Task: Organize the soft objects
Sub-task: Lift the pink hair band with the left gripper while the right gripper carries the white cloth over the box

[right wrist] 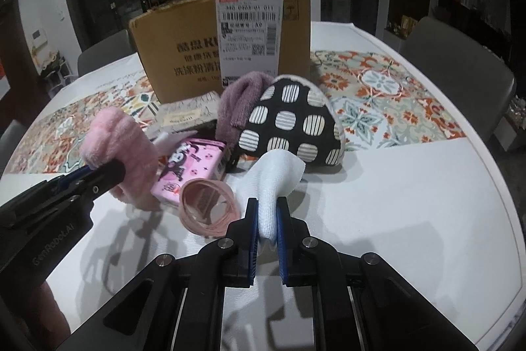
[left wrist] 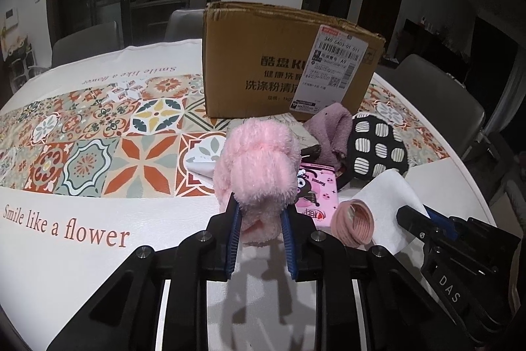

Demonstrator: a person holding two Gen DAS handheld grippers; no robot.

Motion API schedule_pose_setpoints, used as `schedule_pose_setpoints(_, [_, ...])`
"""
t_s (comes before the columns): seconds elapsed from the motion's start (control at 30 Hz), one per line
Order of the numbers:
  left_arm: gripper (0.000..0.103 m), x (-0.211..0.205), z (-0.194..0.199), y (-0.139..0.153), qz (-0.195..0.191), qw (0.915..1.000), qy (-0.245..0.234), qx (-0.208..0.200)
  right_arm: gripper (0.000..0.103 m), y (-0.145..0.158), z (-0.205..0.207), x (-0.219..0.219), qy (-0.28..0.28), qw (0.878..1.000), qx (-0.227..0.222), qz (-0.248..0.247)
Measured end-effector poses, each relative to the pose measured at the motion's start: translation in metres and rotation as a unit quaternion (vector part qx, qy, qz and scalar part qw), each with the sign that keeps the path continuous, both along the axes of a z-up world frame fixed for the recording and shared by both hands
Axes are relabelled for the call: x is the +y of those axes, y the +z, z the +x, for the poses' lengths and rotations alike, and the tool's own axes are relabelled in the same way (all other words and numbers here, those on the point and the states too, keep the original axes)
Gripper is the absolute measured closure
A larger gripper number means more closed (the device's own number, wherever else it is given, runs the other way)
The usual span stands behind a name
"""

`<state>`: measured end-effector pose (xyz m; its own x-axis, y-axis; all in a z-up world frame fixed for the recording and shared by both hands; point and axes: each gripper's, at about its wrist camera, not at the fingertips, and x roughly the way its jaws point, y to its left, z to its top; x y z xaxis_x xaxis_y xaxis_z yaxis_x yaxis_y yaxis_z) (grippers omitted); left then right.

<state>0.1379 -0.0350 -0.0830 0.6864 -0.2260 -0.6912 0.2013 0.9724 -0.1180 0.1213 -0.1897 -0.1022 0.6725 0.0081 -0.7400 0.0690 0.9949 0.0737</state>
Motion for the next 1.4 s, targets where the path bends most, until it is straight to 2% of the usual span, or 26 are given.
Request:
schedule_pose_setpoints(0.67, [0.079,0.004,-0.019,0.049,-0.009,0.9983,-0.009,-0.057,0.091,0.054,-0.024,0.004,-0.002,0.996,-0.086,-0.019])
schedule_pose_setpoints(1.0, [0.08,0.007,0.0,0.081,-0.021,0.9943,-0.008,-0.104,0.092,0.083,-0.008,0.01,0.01,0.99,-0.14,-0.014])
schedule_pose_setpoints(1.4, [0.08,0.002,0.034,0.113,-0.032,0.9896,-0.008,-0.14,0.091,0.114,0.027,0.009,0.006,0.981,-0.196,-0.002])
